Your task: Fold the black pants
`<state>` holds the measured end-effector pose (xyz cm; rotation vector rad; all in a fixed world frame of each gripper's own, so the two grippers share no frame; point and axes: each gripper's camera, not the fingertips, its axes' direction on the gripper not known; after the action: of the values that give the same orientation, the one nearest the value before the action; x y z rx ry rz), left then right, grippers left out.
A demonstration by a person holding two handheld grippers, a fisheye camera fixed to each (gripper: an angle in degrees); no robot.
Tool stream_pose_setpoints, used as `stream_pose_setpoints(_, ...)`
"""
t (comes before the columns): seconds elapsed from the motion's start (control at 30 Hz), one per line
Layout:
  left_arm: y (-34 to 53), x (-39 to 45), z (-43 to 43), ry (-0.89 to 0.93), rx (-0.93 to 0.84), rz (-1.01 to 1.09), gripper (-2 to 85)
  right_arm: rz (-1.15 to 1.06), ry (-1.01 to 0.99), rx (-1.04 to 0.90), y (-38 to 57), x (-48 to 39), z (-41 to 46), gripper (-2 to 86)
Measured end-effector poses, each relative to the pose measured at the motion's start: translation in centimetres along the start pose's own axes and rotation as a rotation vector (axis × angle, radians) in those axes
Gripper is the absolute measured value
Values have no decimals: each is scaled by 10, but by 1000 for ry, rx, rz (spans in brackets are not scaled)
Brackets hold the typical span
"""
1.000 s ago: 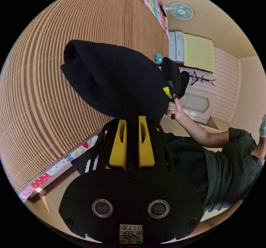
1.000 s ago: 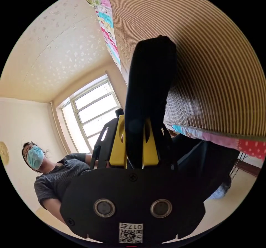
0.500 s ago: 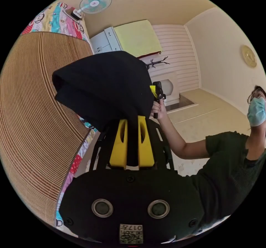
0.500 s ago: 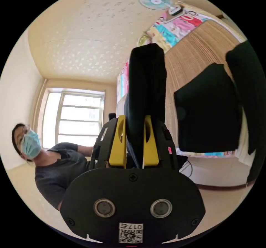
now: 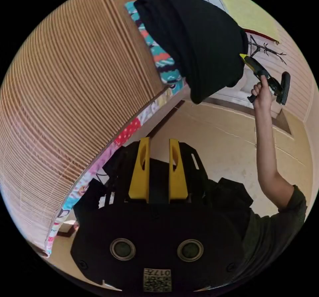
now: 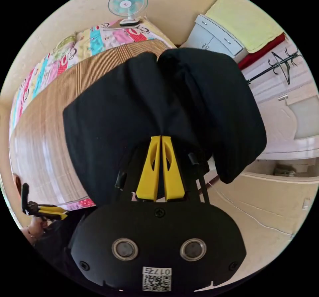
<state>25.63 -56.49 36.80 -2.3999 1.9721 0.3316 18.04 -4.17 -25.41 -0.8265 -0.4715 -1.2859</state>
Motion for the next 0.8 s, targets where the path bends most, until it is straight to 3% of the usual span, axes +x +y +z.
stream_pose_setpoints(0.07,39,-38,-11,7,26,-110,80,-16,136,55,19,-20,39,6)
stream_pose_setpoints(0.13,82,-78,-31,6,57,-256,79,26,194,-9,11,-23,49,5)
stream_pose_setpoints(0.3,242,-169,-122,78,345,-680,79,205,54,-101,-5,-12,41,4)
stream_pose_setpoints(0.5,407,-200,-134,233,588,-1049,78,371,-92,-142,9,12,30,3)
stream_pose_setpoints(0.67,456,-184,-80,317,566,-1160,78,571,-426,162,77,19,-20,4)
stream_pose_setpoints(0.8,454,-166,-36,398,481,-1189,78,573,-808,98,118,-20,12,4)
